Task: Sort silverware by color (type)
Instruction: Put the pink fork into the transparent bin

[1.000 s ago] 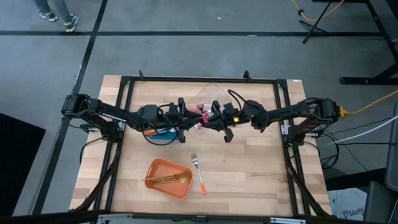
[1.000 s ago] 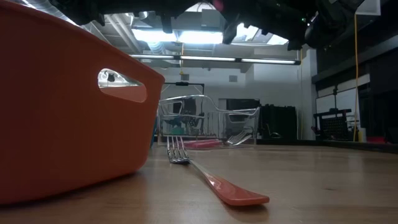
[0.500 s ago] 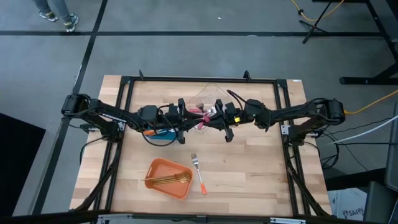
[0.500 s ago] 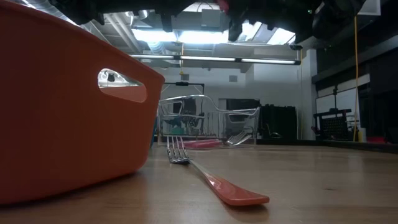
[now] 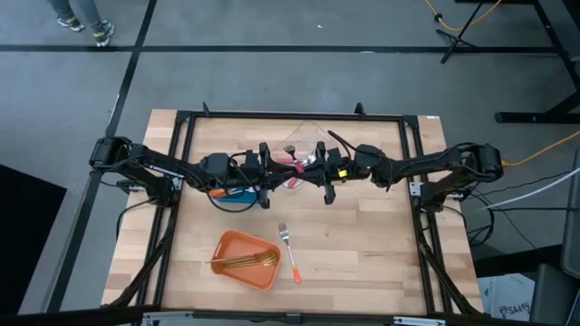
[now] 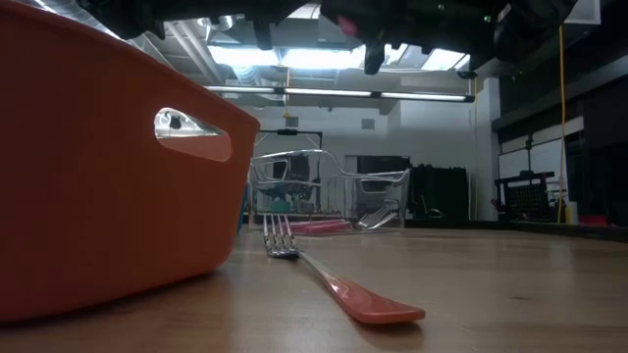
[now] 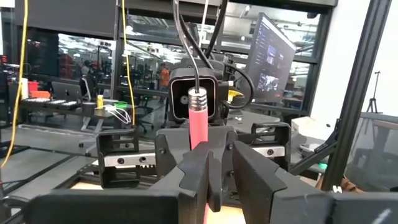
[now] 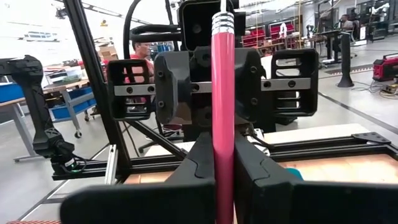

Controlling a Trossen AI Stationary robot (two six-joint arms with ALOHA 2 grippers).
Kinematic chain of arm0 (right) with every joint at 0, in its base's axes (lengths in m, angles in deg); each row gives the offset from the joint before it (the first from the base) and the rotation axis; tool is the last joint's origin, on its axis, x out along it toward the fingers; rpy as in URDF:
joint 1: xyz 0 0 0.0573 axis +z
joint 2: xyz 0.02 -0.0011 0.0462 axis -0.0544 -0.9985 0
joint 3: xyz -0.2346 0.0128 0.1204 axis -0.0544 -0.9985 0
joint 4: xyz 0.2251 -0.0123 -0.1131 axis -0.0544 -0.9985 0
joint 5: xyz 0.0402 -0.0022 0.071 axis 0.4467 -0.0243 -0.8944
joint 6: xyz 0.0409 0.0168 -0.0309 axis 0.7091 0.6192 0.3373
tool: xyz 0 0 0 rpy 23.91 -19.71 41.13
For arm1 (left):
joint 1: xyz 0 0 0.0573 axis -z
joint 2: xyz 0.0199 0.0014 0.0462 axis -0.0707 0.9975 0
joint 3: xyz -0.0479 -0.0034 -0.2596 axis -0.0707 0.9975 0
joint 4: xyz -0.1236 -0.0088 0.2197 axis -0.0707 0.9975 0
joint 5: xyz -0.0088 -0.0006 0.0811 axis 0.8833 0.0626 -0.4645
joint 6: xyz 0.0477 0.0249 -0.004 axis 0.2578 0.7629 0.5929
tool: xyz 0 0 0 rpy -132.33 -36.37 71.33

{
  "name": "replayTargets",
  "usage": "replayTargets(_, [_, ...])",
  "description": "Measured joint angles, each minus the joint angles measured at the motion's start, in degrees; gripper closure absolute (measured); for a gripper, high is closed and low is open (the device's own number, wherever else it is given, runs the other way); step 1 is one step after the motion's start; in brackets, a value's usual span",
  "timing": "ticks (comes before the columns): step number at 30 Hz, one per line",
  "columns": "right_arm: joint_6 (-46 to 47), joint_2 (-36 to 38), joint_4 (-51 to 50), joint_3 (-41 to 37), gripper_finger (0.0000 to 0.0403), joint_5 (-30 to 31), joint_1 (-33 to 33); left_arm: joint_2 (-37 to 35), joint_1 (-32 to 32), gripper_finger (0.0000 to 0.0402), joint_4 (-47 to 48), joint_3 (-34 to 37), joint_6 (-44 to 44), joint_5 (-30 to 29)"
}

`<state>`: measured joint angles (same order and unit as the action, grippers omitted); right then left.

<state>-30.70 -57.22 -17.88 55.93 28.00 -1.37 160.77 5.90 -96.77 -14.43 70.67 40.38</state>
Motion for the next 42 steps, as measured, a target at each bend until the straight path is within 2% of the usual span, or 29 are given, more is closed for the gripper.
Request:
replayTargets(27, [0.02,-0.22,0.57,0.00,0.0398,0.00,0.02,0.02,-0.44,0.0336,1.33,0.00,-0.44,-1.16])
replayTargets(42, [0.11,-1.95,1.46,0.00,0.0398,-1.53,0.02,0.02,-0.40,0.0336,1.05,0.00,-0.46,-3.66])
